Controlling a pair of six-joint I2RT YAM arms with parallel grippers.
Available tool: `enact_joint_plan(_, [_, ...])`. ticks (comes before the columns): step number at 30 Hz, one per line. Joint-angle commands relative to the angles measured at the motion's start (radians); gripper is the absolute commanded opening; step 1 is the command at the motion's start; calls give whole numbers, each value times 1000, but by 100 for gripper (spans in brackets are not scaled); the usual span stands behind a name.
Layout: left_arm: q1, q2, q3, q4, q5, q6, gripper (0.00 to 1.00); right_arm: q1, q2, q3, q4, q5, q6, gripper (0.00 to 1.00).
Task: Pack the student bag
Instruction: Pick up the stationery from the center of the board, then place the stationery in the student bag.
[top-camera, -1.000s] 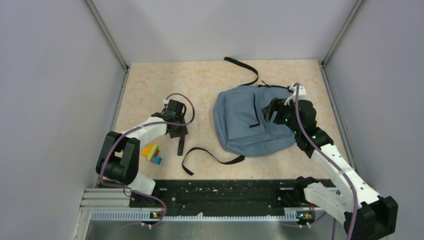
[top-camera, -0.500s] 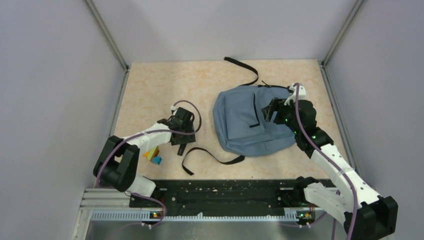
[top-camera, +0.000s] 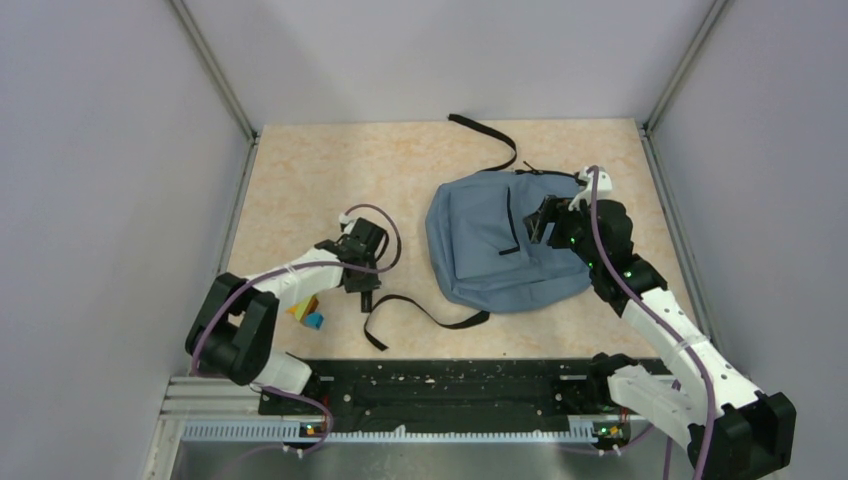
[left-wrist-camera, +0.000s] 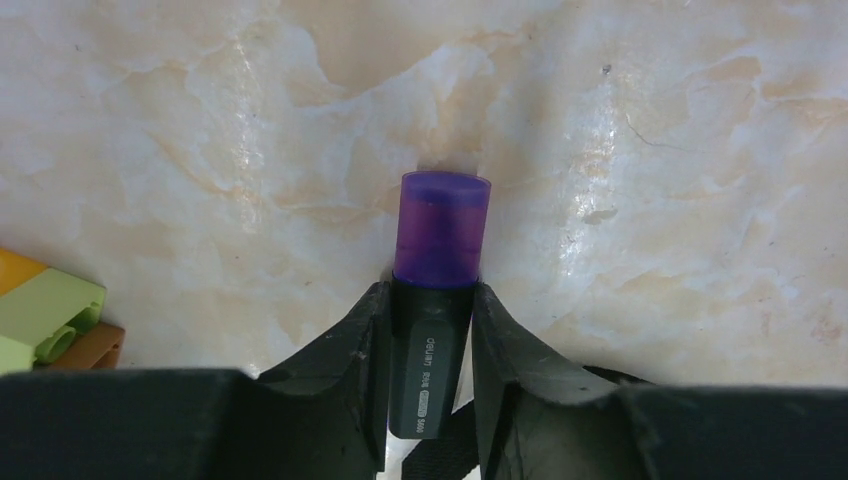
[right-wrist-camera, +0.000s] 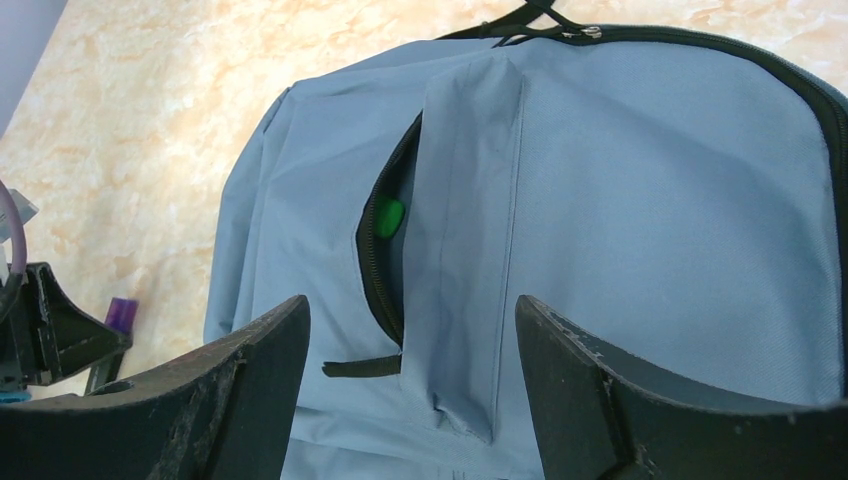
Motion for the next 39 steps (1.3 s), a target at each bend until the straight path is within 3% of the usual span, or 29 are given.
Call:
enact_joint_plan(1, [-35,-32,15,-18,-82,55,27,10,-26,13,20,-20,10,75])
enact_joint_plan(10, [-242,-261,26,196,-101,352,25,10,18,90,0,-356,-8,76])
enact_joint_plan(16, [-362,-349,17,379,136,552,25,10,82,88,50,-624,46,75])
enact_joint_plan(20, [-430,-343,43,426,208,599,25,27,111,57,120,-731,113,75])
enact_joint_plan(35, [-500,-324,105,427,312,638,24,194,237,43,184,-728,140,66])
enact_joint_plan(39, [-500,-334,106,430,321,638,24,224,255,46,192,-728,143,56])
